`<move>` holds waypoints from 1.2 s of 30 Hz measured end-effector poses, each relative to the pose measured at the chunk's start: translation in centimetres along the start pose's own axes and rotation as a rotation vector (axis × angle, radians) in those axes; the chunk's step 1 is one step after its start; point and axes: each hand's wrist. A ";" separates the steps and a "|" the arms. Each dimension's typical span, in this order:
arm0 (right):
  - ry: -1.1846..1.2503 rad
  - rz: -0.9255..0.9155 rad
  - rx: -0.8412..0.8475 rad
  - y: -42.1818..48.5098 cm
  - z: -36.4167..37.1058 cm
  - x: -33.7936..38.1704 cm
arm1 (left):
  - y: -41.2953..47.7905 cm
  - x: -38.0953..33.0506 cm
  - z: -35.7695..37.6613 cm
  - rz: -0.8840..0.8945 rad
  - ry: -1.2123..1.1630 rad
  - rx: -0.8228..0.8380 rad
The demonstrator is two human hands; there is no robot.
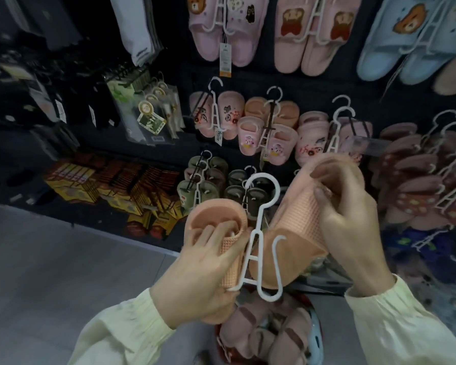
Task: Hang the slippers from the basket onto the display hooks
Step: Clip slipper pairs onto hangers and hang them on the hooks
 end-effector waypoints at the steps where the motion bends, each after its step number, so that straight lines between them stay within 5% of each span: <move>1: -0.008 -0.002 0.003 -0.5 0.8 0.4 | -0.4 0.5 0.1 0.011 -0.007 -0.006; 17: -0.157 0.003 0.136 -8.2 8.7 3.3 | -3.8 5.2 1.3 0.061 -0.351 -0.109; 36: -0.099 0.053 0.314 -7.2 5.9 -1.6 | 0.6 3.5 4.3 -0.019 -0.039 -0.161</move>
Point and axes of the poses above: each hand's wrist, its own y-axis towards the middle knuckle, its own z-axis out of the palm, x = y × z, and after that the axes turned 6 degrees about y, right-handed
